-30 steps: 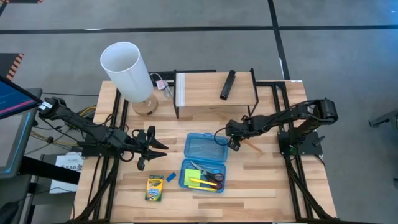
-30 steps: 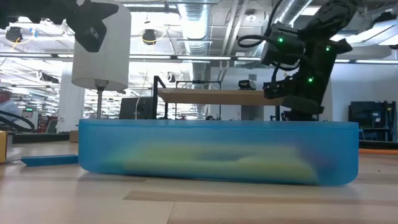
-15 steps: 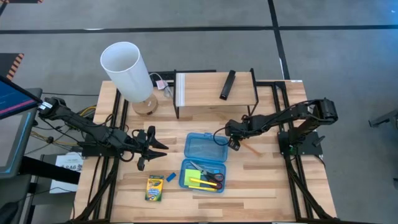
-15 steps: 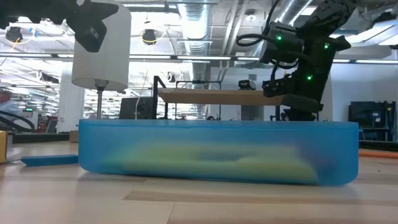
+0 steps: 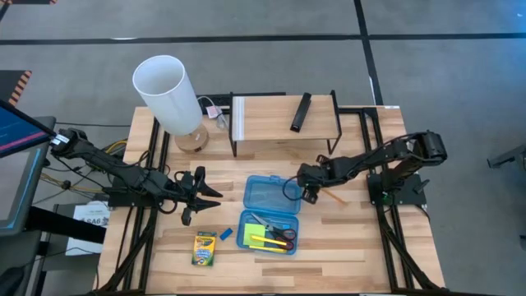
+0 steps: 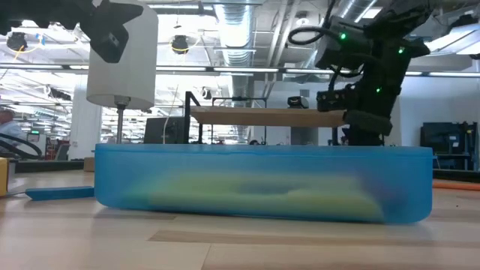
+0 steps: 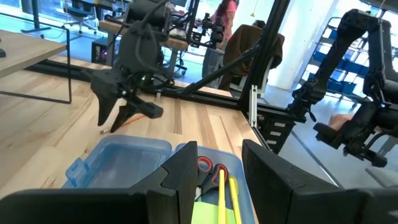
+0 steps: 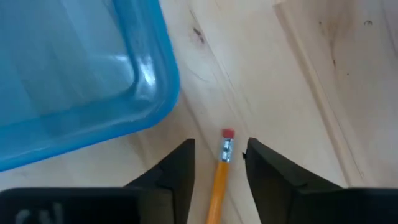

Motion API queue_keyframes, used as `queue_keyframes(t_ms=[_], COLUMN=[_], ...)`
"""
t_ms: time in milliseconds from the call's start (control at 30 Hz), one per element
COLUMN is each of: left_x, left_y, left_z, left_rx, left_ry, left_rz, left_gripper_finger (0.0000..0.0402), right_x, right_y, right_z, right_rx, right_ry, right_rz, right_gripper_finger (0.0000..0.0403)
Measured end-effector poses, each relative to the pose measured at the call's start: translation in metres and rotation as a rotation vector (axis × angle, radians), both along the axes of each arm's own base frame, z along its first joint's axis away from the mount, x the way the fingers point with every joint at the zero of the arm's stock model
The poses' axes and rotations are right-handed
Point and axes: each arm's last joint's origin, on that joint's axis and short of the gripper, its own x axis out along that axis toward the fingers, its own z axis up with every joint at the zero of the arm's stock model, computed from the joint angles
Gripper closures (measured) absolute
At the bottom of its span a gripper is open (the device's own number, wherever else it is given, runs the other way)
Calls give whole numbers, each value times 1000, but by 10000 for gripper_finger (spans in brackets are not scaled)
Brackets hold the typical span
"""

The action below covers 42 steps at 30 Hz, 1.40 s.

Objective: Pack school essentials
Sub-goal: Put the brown pencil into the blue supply box

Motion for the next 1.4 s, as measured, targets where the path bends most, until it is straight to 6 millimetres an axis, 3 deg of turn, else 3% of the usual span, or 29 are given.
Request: queue_keyframes(t_ms=[333, 633, 900, 1100, 1400], left_x=[0, 0, 0, 0, 0], left_y=[0, 0, 0, 0, 0], left_z=[0, 0, 0, 0, 0], left_rx=[-1, 0, -2, -3, -7], left_ry=[0, 2, -1, -2, -1], left_rz=[0, 0, 0, 0, 0], left_gripper_finger=[288, 288, 288, 288, 288], right_x=[11, 3, -4, -1, 1], right_y=[-11, -11, -12, -12, -11], right_z=[-27, -16, -10, -21, -24], right_rx=[37, 63, 73, 81, 98], right_ry=[57, 55, 91, 129, 137], right_rz=[-27, -23, -28, -27, 7], right_gripper_finger=[263, 312, 290, 283, 375])
